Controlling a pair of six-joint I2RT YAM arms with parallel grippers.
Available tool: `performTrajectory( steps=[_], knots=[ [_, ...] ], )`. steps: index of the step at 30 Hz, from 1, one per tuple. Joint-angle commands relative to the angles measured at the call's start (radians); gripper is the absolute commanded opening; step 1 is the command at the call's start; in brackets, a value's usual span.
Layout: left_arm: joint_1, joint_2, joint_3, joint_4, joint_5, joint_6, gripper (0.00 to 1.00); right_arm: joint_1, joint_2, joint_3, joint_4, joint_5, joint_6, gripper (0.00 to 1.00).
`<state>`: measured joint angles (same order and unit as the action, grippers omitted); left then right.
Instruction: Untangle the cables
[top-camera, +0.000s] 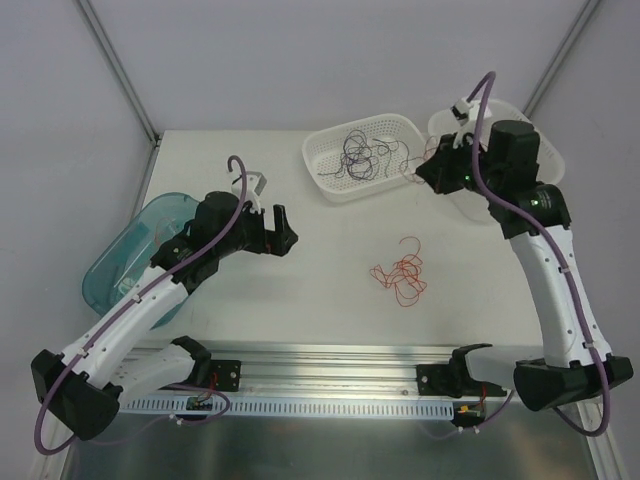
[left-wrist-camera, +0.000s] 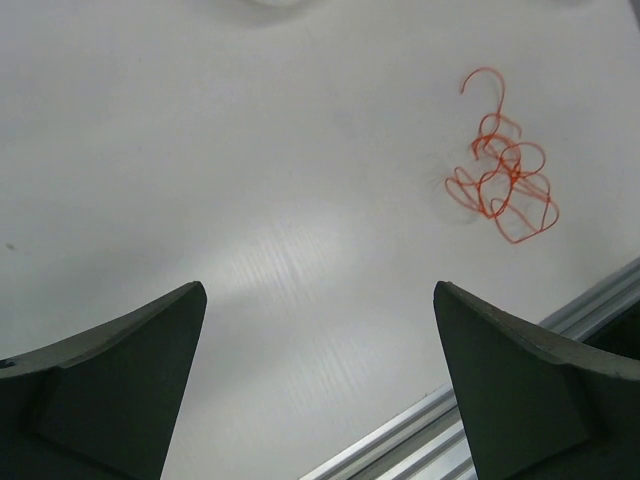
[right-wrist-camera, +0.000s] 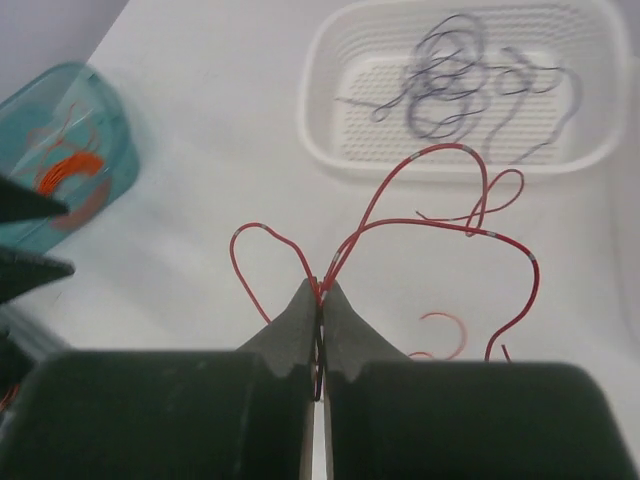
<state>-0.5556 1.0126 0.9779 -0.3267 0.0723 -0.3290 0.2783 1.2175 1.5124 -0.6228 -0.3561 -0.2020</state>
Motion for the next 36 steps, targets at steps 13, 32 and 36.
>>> performTrajectory(
  steps=[13, 32, 36],
  knots=[
    [0.002, -0.186, -0.265, -0.009, 0.033, -0.096, 0.99, -0.488, 0.358, 0.247, 0.247, 0.132, 0.162, 0.01],
    [0.0, 0.026, -0.183, -0.012, 0.144, -0.097, 0.99, -0.495, 0.272, 0.06, 0.201, 0.074, 0.234, 0.98],
    [0.0, 0.11, -0.124, -0.012, 0.173, -0.114, 0.99, -0.417, 0.113, -0.163, 0.184, 0.063, 0.239, 0.97]
  ],
)
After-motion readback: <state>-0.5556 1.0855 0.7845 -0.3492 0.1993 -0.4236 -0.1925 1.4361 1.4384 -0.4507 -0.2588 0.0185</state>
